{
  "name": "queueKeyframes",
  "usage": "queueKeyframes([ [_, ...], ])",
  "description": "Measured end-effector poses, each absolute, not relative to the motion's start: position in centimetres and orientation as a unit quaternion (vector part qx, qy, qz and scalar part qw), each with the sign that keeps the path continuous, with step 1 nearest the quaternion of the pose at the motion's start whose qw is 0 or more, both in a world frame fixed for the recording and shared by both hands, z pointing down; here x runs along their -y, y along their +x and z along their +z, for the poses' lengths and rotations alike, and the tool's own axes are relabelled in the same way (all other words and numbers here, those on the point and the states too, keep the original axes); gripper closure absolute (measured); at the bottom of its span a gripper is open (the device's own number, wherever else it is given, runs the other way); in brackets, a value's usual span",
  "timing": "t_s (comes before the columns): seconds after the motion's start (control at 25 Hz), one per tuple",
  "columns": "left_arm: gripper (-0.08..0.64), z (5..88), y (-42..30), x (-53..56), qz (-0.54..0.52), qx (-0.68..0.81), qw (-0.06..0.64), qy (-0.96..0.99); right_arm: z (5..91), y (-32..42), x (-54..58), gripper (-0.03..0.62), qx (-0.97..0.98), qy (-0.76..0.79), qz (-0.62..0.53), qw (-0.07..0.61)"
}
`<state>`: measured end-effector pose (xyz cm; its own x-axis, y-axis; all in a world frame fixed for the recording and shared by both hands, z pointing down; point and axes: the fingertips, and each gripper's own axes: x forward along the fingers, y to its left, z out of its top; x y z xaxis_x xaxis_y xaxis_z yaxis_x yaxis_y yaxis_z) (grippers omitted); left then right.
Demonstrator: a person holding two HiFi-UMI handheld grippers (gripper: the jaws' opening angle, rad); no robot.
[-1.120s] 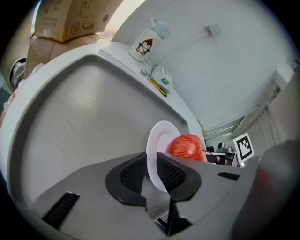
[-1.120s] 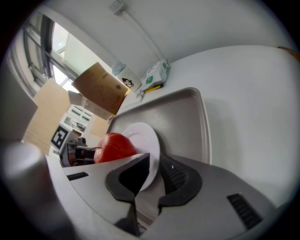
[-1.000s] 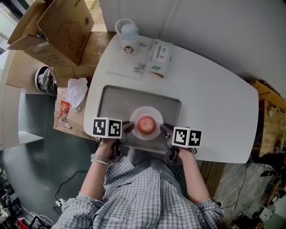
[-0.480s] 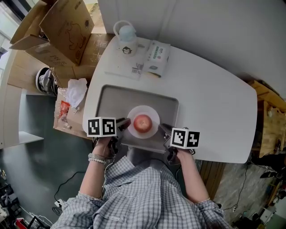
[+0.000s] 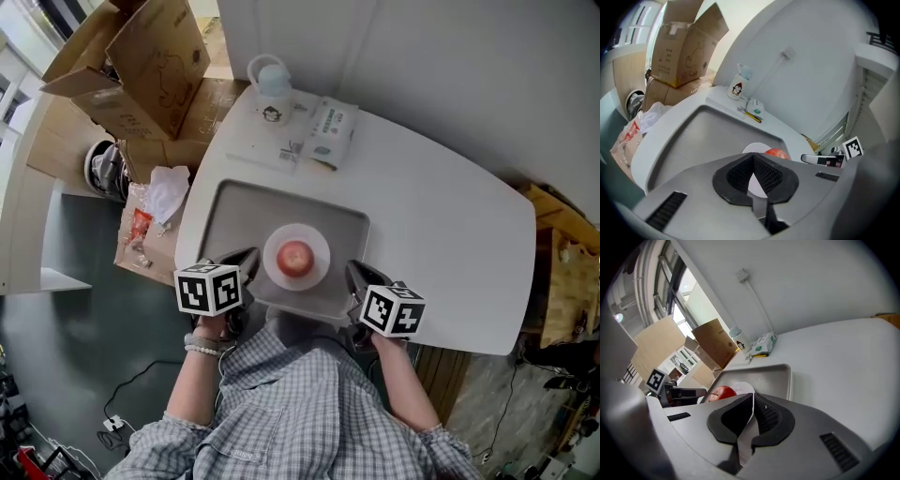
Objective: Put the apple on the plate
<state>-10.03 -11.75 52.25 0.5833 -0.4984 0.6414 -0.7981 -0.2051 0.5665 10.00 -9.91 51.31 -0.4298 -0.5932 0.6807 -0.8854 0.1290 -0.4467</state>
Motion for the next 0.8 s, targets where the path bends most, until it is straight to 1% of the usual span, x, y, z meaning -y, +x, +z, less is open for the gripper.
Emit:
queueKeyframes([
  [0.24, 0.552, 46.3, -7.5, 11.6, 0.131, 0.429, 0.354, 0.821, 46.8, 11.2, 10.3, 0.566, 0.765, 0.523, 0.339, 0.164],
  [0.56, 0.552, 39.2, -5.2, 10.9, 0.082, 0.418, 0.295, 0.855, 39.6, 13.3, 10.1, 0.569, 0.792, 0.544, 0.251, 0.117],
  [0.8, 0.552, 33.7, -3.7, 10.2, 0.082, 0.403, 0.213, 0.886, 34.6, 14.6, 10.7, 0.571, 0.808, 0.553, 0.174, 0.101],
])
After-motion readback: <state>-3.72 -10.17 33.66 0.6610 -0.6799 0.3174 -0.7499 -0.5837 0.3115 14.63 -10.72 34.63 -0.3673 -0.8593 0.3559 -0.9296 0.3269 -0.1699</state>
